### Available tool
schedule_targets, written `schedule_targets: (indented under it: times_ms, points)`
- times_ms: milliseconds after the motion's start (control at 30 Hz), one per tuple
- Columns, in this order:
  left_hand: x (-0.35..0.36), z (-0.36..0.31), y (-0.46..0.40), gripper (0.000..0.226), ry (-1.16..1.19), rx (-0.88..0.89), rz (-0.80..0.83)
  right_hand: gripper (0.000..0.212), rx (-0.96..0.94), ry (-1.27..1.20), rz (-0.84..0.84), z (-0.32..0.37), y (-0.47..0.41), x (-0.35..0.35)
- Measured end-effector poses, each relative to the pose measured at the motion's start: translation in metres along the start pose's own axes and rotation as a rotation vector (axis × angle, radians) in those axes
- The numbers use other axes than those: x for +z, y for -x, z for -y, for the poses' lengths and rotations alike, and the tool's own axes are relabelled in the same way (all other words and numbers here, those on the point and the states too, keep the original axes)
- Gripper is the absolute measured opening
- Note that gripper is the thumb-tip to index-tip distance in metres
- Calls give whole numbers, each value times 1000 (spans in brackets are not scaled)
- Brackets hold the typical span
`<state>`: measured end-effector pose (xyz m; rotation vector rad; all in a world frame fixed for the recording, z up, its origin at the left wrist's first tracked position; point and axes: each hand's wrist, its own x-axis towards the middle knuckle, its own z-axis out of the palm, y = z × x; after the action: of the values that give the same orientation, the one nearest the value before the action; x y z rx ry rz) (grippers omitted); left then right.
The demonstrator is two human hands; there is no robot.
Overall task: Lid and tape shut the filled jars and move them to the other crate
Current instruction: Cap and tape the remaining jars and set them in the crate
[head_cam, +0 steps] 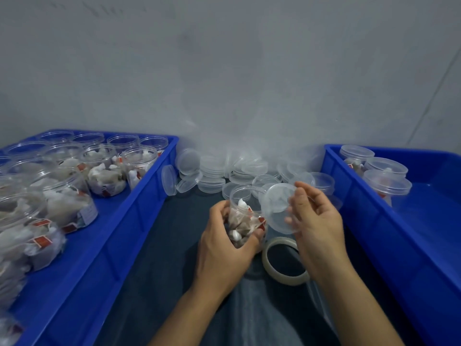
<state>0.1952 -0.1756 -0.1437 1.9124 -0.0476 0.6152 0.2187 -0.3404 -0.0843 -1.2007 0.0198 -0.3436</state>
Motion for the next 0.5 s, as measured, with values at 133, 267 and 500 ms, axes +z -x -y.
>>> schedule_targets:
  times_ms: [133, 267, 500]
  points:
    - [2, -2, 6, 61, 45, 67, 55, 15, -55, 84, -40, -5, 2, 5]
    - [6, -5, 10, 52, 106, 100, 78, 14, -41, 99, -58, -6, 3, 7]
    - [6, -16, 12, 57, 167, 69, 49, 11, -93, 150, 61, -11, 8, 13]
